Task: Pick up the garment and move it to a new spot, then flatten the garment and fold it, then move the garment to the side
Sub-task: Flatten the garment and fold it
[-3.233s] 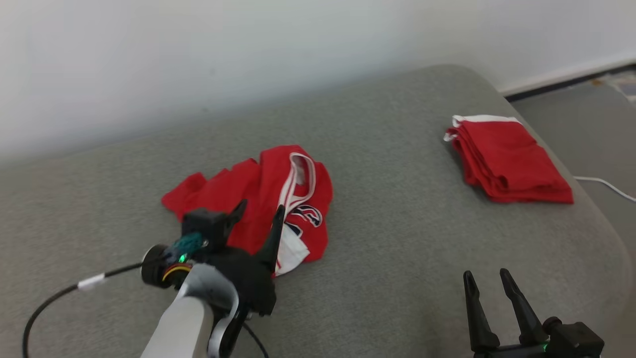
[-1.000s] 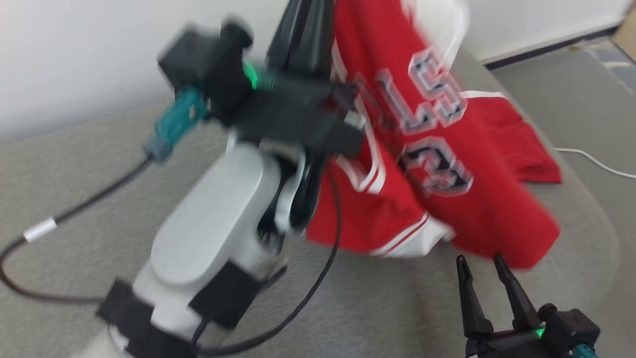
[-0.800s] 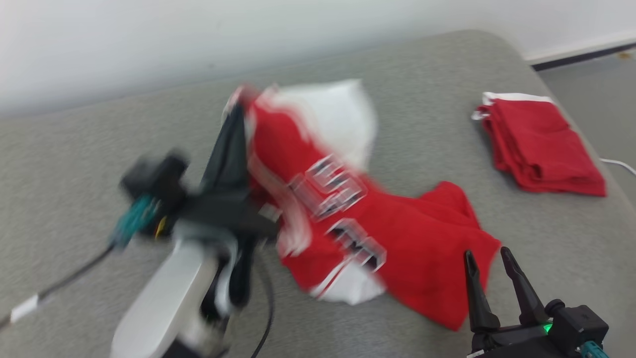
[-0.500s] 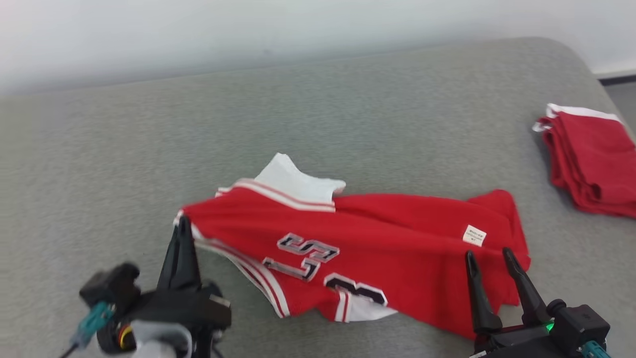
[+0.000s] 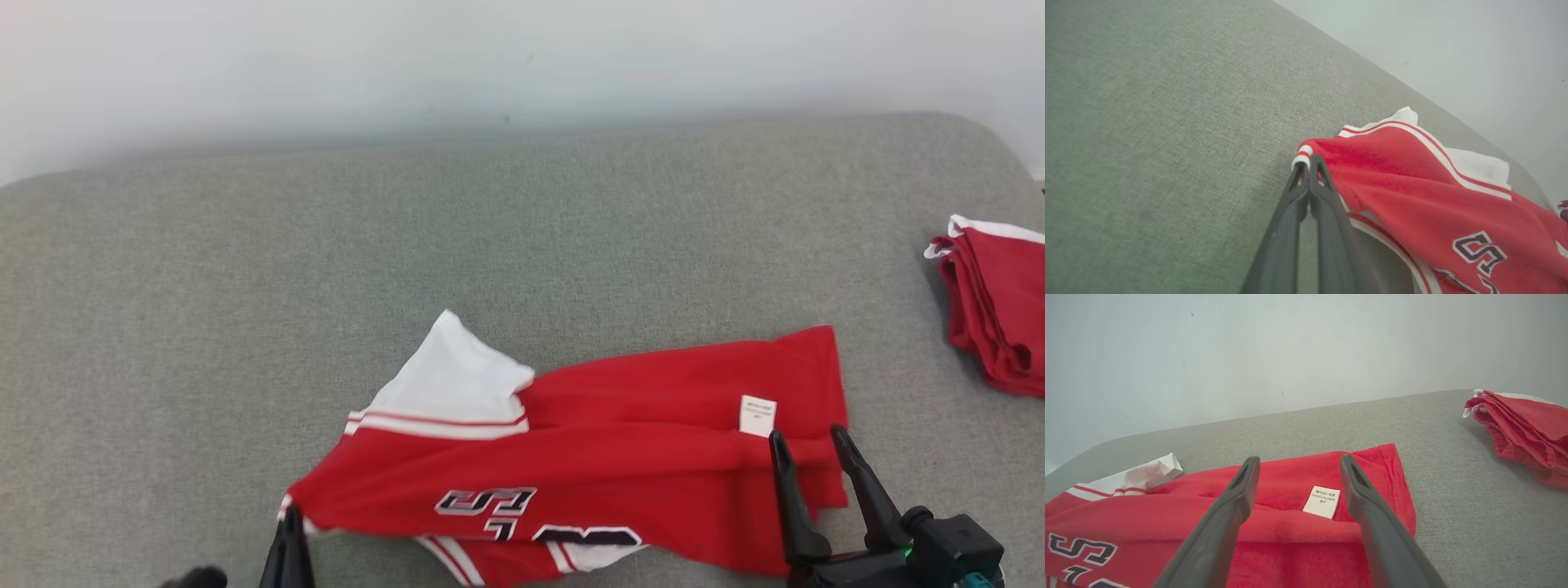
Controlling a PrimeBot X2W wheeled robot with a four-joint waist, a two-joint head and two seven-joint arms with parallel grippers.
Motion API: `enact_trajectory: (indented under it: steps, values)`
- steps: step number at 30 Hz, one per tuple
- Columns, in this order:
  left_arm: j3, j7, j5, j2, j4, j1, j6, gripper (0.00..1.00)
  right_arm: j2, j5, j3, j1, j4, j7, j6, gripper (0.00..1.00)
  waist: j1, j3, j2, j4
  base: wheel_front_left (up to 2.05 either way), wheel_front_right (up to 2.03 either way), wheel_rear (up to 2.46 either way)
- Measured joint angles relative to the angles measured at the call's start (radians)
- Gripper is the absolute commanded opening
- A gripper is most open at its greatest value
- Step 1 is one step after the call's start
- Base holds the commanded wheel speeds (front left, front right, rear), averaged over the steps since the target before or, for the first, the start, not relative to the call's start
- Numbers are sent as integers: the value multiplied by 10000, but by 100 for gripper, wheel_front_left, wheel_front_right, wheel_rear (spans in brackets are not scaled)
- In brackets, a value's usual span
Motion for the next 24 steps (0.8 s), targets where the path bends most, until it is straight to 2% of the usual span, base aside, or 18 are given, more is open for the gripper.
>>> enact_trajectory:
  steps: [10,11,12,13,20,22,24]
  values:
    - [31,15,238,194,1342,643,215,0,-17,29,-29,212,79,-2,0,100,0,-514,0,98,0,0,0]
    - [17,15,267,192,1457,644,257,13,-12,29,-38,218,82,0,0,100,-1,-553,0,107,0,0,0]
    - [12,46,272,186,1569,650,268,84,-6,29,-40,229,82,0,0,100,0,-592,0,117,0,0,0]
    - [19,59,255,174,1653,661,270,100,6,29,-42,246,82,0,0,100,0,-625,0,129,0,0,0]
    - [499,31,295,238,1597,697,334,100,25,29,-194,337,58,-2,0,100,0,-751,0,239,0,0,0]
    - [951,25,842,314,1045,694,192,100,21,29,-303,397,56,0,0,100,1,-773,0,280,0,0,0]
    - [1499,0,1561,297,345,681,-127,100,25,29,-357,422,52,-2,0,100,1,-803,0,312,0,0,0]
